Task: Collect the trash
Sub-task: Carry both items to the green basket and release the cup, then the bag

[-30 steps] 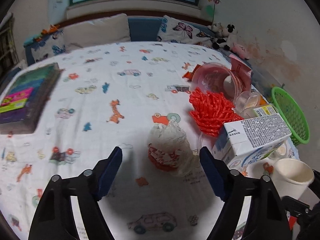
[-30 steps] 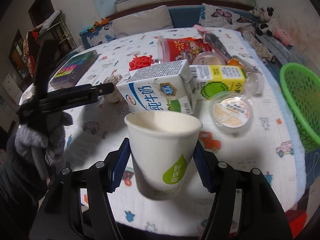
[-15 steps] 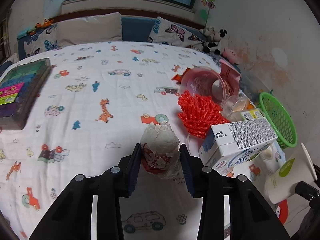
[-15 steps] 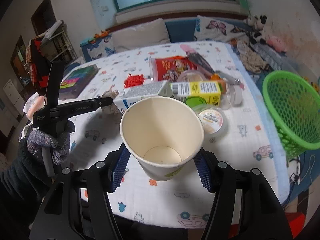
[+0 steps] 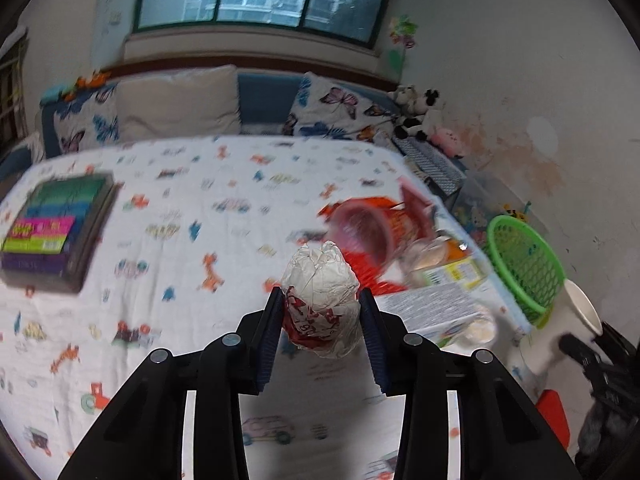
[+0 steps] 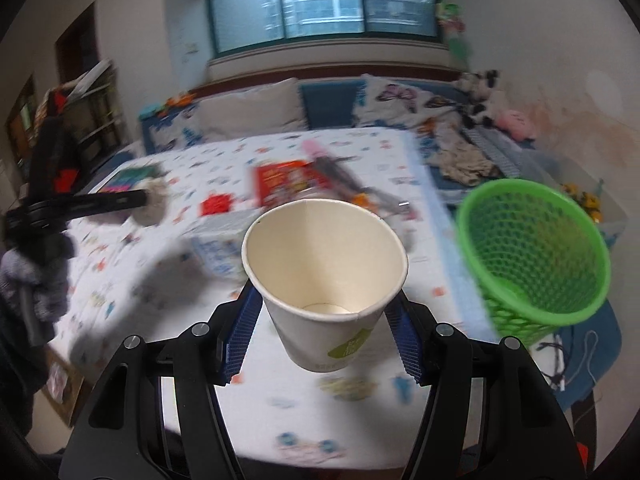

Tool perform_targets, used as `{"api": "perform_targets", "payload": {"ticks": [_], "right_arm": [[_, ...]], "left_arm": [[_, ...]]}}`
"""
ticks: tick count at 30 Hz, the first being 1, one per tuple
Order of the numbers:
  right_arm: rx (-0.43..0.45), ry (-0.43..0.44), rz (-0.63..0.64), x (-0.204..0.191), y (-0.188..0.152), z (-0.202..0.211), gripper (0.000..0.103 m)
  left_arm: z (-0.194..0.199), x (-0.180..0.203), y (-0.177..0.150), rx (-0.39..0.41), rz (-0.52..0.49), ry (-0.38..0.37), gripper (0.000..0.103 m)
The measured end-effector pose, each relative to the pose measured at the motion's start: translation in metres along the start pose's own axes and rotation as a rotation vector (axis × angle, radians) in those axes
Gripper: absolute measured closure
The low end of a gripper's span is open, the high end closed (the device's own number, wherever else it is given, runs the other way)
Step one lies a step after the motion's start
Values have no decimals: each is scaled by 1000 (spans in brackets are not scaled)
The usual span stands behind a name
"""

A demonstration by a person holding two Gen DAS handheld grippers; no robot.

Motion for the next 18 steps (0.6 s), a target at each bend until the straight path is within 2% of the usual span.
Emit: {"api": "perform_targets", "payload": {"ticks": [4,10,14,18], "right_arm": [[18,-77,-54,45,14,-4,41],[24,-216,-99,118,28,-18,41],[-15,-266,-138,164,28,-36,41],[-63,-271,-176,195,23,-55,41]], "left_arm": [[1,35,18,9,-45,-62,65],[-20,96,37,-5,-118,-124,65],[-38,134,45,-29,-160,-151,65],[-57,169,53,-61,-181,-186,65]]}}
Point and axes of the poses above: each gripper's, at about its wrist camera, not at the fingertips, and z roughly against the way its jaws point, x to its right, y to its top, the point moved 2 cm from there along -z, roughly the way its jaws point
